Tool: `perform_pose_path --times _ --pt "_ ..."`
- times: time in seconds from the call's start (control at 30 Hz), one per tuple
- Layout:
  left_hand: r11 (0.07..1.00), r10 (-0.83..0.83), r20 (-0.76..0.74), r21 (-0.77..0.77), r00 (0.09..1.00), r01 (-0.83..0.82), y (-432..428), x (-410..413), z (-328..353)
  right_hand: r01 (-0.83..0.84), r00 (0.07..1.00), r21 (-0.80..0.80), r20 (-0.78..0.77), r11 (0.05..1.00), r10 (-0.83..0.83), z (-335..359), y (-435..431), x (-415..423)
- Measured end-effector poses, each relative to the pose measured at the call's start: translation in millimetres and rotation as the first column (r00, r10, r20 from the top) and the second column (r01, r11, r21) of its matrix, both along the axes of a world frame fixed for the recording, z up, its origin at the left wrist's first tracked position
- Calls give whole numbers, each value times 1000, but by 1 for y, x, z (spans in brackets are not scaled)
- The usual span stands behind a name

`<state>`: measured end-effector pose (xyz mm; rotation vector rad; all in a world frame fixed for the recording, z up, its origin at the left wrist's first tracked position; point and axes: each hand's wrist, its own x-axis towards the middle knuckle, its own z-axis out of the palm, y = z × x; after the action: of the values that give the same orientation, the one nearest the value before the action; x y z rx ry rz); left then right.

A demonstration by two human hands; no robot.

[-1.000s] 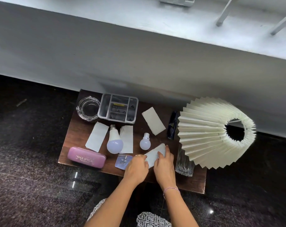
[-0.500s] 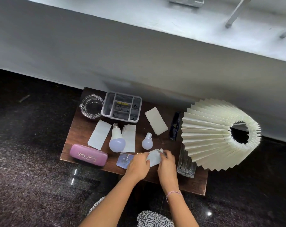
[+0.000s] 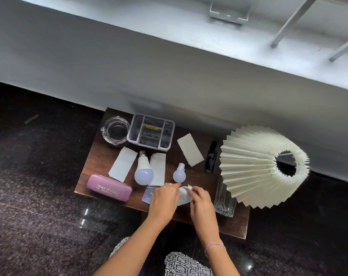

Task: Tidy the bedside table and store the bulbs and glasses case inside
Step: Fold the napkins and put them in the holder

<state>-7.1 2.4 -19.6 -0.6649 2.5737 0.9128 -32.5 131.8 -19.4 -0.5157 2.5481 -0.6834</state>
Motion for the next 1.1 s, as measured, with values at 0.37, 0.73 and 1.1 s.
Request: perform_pose_path --times 0.37,0.73,1.1 --pt "970 240 37 27 970 -241 -25 -2 14 -52 988 -177 -150 983 25 24 -28 -14" --pt "919 381 -5 116 925 -378 -48 -10 19 682 724 -265 377 682 -578 24 -51 -45" --pt "864 481 -67 201 874 -461 -69 -31 30 475 829 -235 443 848 -342 19 -70 -60"
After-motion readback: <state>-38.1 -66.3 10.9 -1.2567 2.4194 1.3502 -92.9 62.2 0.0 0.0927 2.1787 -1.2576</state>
